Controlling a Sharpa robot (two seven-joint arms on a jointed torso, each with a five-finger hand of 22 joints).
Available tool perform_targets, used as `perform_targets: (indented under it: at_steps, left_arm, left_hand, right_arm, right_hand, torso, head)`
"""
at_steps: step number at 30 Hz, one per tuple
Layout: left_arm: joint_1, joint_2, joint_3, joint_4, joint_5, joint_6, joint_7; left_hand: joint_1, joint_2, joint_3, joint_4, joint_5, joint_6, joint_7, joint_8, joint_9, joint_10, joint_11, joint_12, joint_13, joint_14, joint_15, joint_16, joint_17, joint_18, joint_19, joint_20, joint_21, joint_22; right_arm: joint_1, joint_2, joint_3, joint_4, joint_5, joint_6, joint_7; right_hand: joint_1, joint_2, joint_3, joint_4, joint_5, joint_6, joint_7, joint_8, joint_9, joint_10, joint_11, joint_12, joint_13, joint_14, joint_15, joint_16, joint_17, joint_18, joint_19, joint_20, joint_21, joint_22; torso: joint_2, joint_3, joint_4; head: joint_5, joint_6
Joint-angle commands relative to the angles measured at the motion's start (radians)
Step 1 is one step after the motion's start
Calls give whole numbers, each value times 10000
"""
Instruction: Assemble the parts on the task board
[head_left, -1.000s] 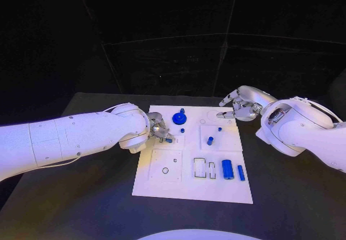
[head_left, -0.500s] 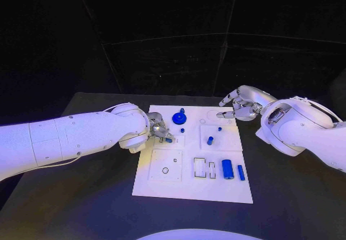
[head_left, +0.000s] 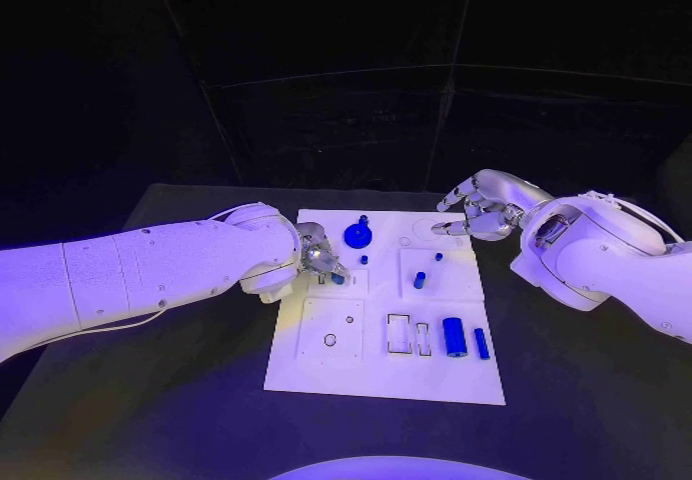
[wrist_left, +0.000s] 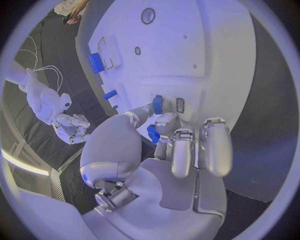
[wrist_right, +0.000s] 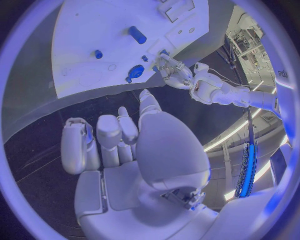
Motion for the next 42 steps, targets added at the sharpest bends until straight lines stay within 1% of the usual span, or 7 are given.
perform_targets:
  at_steps: [1, 11, 19, 28, 32, 39, 42]
  left_arm:
    - [-24, 56, -24, -54, 13, 292, -142]
    - [-23, 120, -23, -99, 11, 402, -256]
    - [-23, 125, -23, -123, 9, 347, -310]
    - [-23, 139, -23, -146, 1, 278, -341]
    - [-23, 148, -23, -166, 1, 256, -346]
    - [-23, 160, -23, -211, 0, 174, -342]
    - [-23, 152, -22, -221, 0, 134, -335]
  left_hand:
    - [-68, 6, 81, -149, -29, 36, -41, 1, -9, 44, -5, 65, 11, 1059, -74, 31, 2634, -192, 171, -67, -26, 14]
    - [-103, -9, -148, -105, -33, 92, -68, 55, 9, 80, -27, 140, 76, 1059, -92, 31, 2634, -195, 179, -82, -20, 34]
    - [-227, -39, -699, 43, -42, 148, -94, 166, 54, 98, -51, 221, 122, 1059, -115, 31, 2634, -203, 196, -107, -7, 77]
    - [-333, 14, -1560, 270, -50, 170, -108, 297, 103, 103, -62, 302, 158, 1059, -126, 31, 2634, -219, 225, -120, 27, 160]
    - [-405, 32, -2083, 423, -53, 166, -105, 347, 115, 101, -60, 334, 165, 1059, -123, 31, 2634, -224, 232, -116, 33, 186]
    - [-599, 86, -2998, 784, -73, 162, -94, 409, 118, 86, -48, 362, 153, 1059, -114, 31, 2634, -225, 237, -115, 30, 209]
    - [-663, 114, -3413, 976, -77, 147, -99, 425, 114, 80, -50, 374, 148, 1059, -116, 31, 2634, -223, 236, -115, 22, 210]
  right_arm:
    - [20, 9, 6, 33, -12, 20, 39]
    - [20, 9, 6, 45, -12, 16, 40]
    - [20, 10, 6, 57, -12, 23, 34]
    - [20, 5, 6, 59, -12, 18, 23]
    - [20, 9, 6, 59, -12, 4, 24]
    - [20, 13, 6, 50, -12, -18, 29]
    - [20, 12, 6, 46, -12, -25, 29]
  right_hand:
    - [43, 96, -35, 25, 70, 60, -13, 68, 16, -54, -6, -38, -14, -21, -32, -37, -17, 184, -67, 13, -63, 310]
    - [38, 101, -41, 37, 71, 64, -14, 74, 17, -55, -8, -40, -18, -20, -33, -39, -17, 184, -67, 12, -64, 309]
    - [35, 105, -47, 46, 71, 69, -16, 79, 18, -51, -9, -35, -13, -19, -34, -39, -13, 184, -67, 11, -64, 309]
    - [32, 114, -63, 69, 73, 87, -22, 97, 22, -41, -12, -20, -2, -15, -37, -39, -4, 183, -61, 9, -63, 314]
    - [21, 117, -95, 108, 71, 103, -29, 118, 24, -53, -17, -37, -23, -17, -42, -59, -33, 188, -74, 4, -77, 294]
    - [-17, 120, -177, 214, 68, 88, -32, 140, 18, -72, -21, -58, -52, -36, -47, -138, -150, 206, -129, -3, -128, 216]
    - [-27, 119, -206, 249, 65, 76, -31, 144, 15, -82, -20, -69, -66, -44, -48, -165, -190, 211, -144, -5, -144, 194]
  torso:
    - [0, -6, 1]
    - [2, -5, 9]
    - [-2, -6, 12]
    - [-4, -5, 8]
    - [2, -2, 14]
    - [2, -2, 12]
    - [3, -7, 11]
  head:
    - [-8, -11]
    - [-29, -33]
    - [-32, -44]
    - [-35, -50]
    - [-44, -46]
    - [-47, -49]
    - [-55, -43]
